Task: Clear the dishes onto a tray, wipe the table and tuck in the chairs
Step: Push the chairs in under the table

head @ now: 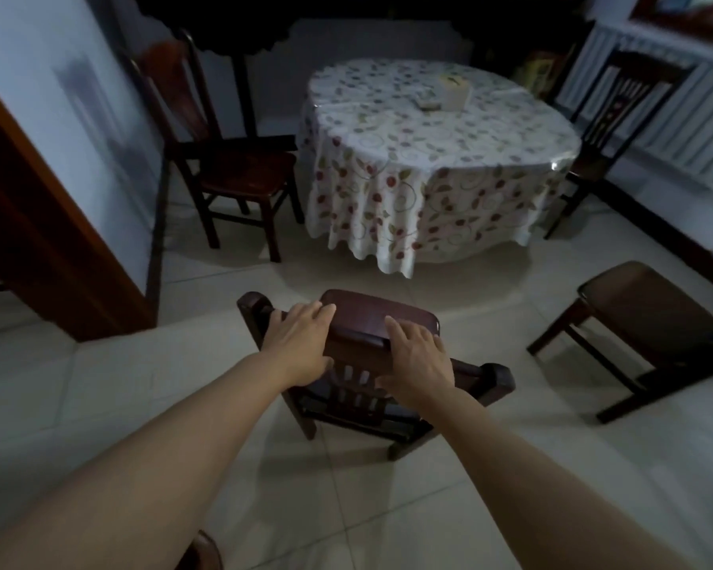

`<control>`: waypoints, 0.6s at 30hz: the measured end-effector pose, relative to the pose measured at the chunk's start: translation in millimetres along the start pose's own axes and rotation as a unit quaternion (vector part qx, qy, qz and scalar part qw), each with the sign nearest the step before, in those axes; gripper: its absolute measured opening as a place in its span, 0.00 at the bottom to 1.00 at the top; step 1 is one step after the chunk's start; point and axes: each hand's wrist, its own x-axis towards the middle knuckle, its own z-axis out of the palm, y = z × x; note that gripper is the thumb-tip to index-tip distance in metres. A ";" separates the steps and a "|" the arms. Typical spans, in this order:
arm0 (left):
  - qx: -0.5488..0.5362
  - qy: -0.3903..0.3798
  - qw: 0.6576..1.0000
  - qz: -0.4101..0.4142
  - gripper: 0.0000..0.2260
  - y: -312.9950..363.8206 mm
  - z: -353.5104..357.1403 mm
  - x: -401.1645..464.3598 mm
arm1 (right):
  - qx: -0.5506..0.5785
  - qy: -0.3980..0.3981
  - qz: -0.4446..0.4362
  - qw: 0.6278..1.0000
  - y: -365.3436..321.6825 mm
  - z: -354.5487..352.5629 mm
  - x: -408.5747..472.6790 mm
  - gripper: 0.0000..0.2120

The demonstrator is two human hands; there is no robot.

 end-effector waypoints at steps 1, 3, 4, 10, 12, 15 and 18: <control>0.002 -0.008 1.000 0.015 0.35 -4.5 1.9 5.2 | -0.006 0.002 0.014 1.000 -2.1 4.4 2.3 0.38; 0.004 -0.012 0.999 0.041 0.28 -9.8 7.9 14.0 | -0.036 0.024 0.036 0.998 -6.7 12.7 6.4 0.29; 0.009 -0.001 0.999 0.053 0.24 -11.0 10.8 18.0 | -0.050 0.043 0.044 0.997 -8.6 16.2 8.2 0.23; 0.049 0.077 0.991 0.096 0.08 -9.2 18.8 34.2 | -0.052 0.107 0.056 0.991 -8.9 24.7 12.0 0.09; 0.054 0.088 0.988 0.113 0.06 -11.6 18.4 37.8 | -0.049 0.102 0.050 0.992 -7.0 23.6 13.0 0.10; 0.057 0.097 0.983 0.143 0.06 -17.9 18.7 42.7 | -0.046 0.088 0.038 0.994 -3.8 20.4 15.5 0.12; 0.054 0.113 0.979 0.158 0.08 -19.0 12.8 52.7 | -0.027 0.091 0.029 0.995 -0.5 12.2 23.2 0.11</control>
